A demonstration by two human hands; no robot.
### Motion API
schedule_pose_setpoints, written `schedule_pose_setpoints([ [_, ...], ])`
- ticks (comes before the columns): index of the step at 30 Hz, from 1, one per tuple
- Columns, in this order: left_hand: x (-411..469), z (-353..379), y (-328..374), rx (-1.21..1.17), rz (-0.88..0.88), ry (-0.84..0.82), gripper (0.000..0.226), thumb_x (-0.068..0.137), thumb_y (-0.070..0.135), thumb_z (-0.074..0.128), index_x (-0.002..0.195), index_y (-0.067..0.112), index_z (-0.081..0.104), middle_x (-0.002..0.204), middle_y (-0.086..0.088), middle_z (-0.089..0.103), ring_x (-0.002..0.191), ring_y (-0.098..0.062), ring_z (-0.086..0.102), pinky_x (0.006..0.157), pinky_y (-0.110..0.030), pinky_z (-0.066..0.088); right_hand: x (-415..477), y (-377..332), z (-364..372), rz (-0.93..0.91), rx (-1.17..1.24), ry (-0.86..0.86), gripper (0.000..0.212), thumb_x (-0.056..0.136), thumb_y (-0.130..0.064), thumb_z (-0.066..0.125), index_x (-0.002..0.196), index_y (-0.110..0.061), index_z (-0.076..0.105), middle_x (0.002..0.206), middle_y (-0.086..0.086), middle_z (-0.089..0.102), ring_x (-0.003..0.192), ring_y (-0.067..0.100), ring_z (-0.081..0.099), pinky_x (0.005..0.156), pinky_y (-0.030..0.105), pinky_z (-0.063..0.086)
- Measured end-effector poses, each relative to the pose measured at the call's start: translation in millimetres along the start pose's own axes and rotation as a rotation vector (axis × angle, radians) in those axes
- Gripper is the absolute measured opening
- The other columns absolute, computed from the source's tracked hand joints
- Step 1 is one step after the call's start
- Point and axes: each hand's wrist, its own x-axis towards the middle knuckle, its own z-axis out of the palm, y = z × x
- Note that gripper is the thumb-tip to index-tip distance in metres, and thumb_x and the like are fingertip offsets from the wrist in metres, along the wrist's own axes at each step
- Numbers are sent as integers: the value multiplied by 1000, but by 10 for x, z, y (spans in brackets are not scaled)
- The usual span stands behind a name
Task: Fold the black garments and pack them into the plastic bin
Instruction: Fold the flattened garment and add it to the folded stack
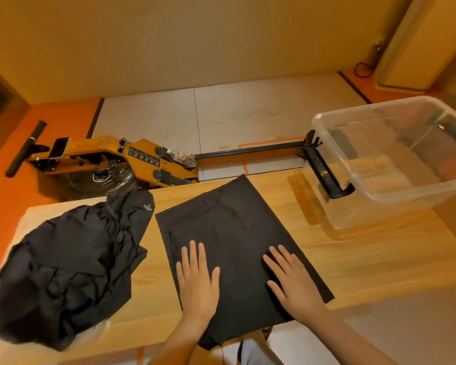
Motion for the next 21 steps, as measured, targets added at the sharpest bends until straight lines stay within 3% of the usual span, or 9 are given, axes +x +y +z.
schedule_pose_setpoints([
  [5, -152, 220, -191, 63, -165, -25, 67, 97, 53, 14, 149, 13, 28, 154, -13, 33, 143, -34, 24, 112, -52, 27, 61, -39, 216, 29, -70, -96, 61, 100, -52, 4, 142, -28, 41, 147, 1, 45, 140, 23, 25, 113, 39, 5],
  [9, 46, 258, -305, 106, -76, -72, 72, 99, 55, 4, 147, 11, 33, 153, -13, 33, 144, -32, 21, 114, -48, 16, 76, -108, 360, 136, -7, -79, 58, 100, -53, 7, 147, -29, 29, 150, 2, 39, 143, 24, 20, 115, 43, 4],
  [13, 577, 229, -403, 174, 61, -69, 71, 99, 57, 3, 148, 13, 31, 154, -12, 31, 145, -29, 15, 116, -40, 0, 230, -231, 406, 242, 55, 18, 58, 100, -52, 7, 147, -27, 30, 152, 4, 34, 146, 22, 8, 116, 44, 1],
  [15, 868, 167, -413, 204, 135, -65, 81, 91, 65, -12, 151, 18, 13, 160, -7, 13, 148, -26, 0, 116, -37, -10, 346, -273, 387, 266, 81, 36, 59, 99, -52, 6, 146, -26, 31, 152, 6, 33, 147, 23, 7, 116, 45, 0],
  [18, 1156, 78, -389, 221, 180, -151, 94, 64, 72, -39, 145, 28, -20, 154, 3, -26, 141, -19, -28, 114, -35, -18, 567, -285, 351, 280, 92, 31, 61, 99, -52, 3, 145, -24, 31, 149, 9, 39, 143, 28, 19, 114, 45, 1],
  [21, 1161, 44, -399, 209, 178, -135, 89, 74, 72, -31, 149, 26, -12, 159, 1, -16, 144, -20, -21, 115, -36, -14, 693, -238, 349, 254, 84, 58, 63, 98, -54, 3, 148, -24, 26, 152, 9, 34, 143, 28, 18, 116, 45, 4],
])
